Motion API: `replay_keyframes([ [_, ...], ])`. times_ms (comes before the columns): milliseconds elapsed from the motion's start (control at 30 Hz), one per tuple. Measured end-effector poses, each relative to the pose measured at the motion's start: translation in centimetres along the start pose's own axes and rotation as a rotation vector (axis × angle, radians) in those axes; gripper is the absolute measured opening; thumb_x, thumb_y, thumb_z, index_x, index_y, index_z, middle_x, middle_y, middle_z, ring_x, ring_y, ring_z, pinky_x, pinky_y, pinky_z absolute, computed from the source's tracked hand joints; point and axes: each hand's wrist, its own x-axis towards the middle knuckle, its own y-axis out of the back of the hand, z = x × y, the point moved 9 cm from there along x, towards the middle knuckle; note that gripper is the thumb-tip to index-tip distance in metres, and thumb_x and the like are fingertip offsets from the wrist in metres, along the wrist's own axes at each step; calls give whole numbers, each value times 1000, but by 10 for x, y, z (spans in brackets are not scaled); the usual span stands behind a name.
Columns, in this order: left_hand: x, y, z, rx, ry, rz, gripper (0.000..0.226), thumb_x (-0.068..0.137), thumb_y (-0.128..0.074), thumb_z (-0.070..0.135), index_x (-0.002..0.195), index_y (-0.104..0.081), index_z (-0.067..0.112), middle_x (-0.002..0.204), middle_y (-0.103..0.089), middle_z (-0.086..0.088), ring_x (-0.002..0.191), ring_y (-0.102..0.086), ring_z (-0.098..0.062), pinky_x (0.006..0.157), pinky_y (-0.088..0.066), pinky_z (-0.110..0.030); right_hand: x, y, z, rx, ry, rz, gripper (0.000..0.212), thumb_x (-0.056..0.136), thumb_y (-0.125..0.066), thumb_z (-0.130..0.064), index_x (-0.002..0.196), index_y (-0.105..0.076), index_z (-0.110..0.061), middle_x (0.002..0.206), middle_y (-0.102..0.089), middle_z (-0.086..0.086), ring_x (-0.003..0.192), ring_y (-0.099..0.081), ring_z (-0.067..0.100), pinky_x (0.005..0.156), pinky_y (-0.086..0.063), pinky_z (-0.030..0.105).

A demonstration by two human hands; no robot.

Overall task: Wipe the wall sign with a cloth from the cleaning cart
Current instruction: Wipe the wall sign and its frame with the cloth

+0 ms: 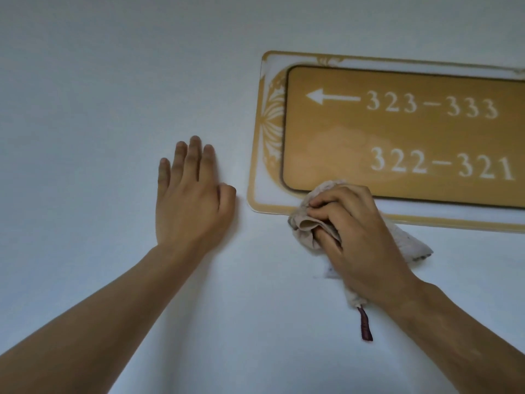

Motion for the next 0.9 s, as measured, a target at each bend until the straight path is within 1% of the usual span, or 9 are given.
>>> replay_keyframes([
  [67, 0, 0, 1, 3, -2, -18, 71, 89, -24, 35, 156, -23, 10, 166, -16, -10, 154, -7, -25, 125, -6, -48, 3, -1, -11, -22, 22, 13, 15, 92, -56, -14, 98, -69, -8, 106, -64, 4, 109, -48, 23, 102, -39, 32],
  [133, -1, 1, 1, 7, -3, -23, 71, 89, -25, 35, 156, -22, 10, 166, -16, -10, 154, -7, -25, 125, -7, -49, 10, -7, -29, -79, 68, 27, 10, 89, -60, -6, 95, -67, -6, 101, -65, 8, 105, -47, 26, 98, -41, 39],
  [233, -2, 1, 1, 17, -17, -37, 72, 89, -24, 35, 156, -22, 9, 166, -15, -11, 154, -7, -26, 125, -7, -49, 19, -28, -46, -147, -2, -1, 11, 87, -66, -1, 98, -66, -4, 101, -63, 10, 104, -51, 31, 99, -43, 45],
  [400, -3, 0, 5, 43, -38, -55, 71, 91, -23, 37, 156, -20, 9, 166, -13, -13, 154, -4, -27, 124, -7, -51, 16, -38, -48, -229, -29, -5, 9, 96, -58, -8, 99, -65, -6, 102, -63, 9, 104, -57, 33, 101, -42, 47],
  [500, -1, 0, 3, 45, -40, -62, 72, 91, -22, 37, 157, -19, 9, 167, -11, -13, 154, -2, -27, 124, -5, -51, 20, -37, -54, -249, -51, 31, 6, 92, -65, -3, 97, -65, -5, 100, -64, 11, 103, -56, 34, 99, -44, 48],
  [667, -7, 4, 6, 54, -120, -103, 72, 92, -23, 39, 156, -21, 7, 165, -12, -19, 154, -5, -32, 123, -6, -55, 24, -37, -65, -249, -216, 67, 13, 85, -75, -3, 93, -64, -3, 98, -64, 13, 100, -57, 34, 99, -44, 50],
  [733, -9, 6, 4, 69, -175, -131, 70, 92, -25, 39, 155, -25, 7, 164, -16, -21, 152, -12, -35, 122, -9, -56, 24, -49, -69, -301, -250, -56, 30, 76, -84, -10, 97, -64, -2, 100, -63, 13, 101, -57, 35, 100, -43, 53],
  [800, -5, 10, -1, 80, -229, -139, 67, 91, -31, 37, 150, -35, 5, 159, -28, -24, 146, -26, -40, 120, -17, -57, 25, -69, -72, -404, -250, -275, 48, 75, -83, -26, 112, -63, -3, 110, -60, 12, 111, -54, 35, 109, -33, 52],
  [900, 15, 24, -2, 20, -254, -28, 47, 83, -43, 29, 117, -60, 2, 126, -56, -22, 109, -50, -40, 101, -37, -50, 33, -79, -77, -444, -289, -355, 27, 98, -49, -22, 122, -54, -12, 121, -53, 8, 120, -45, 31, 114, -20, 45],
])
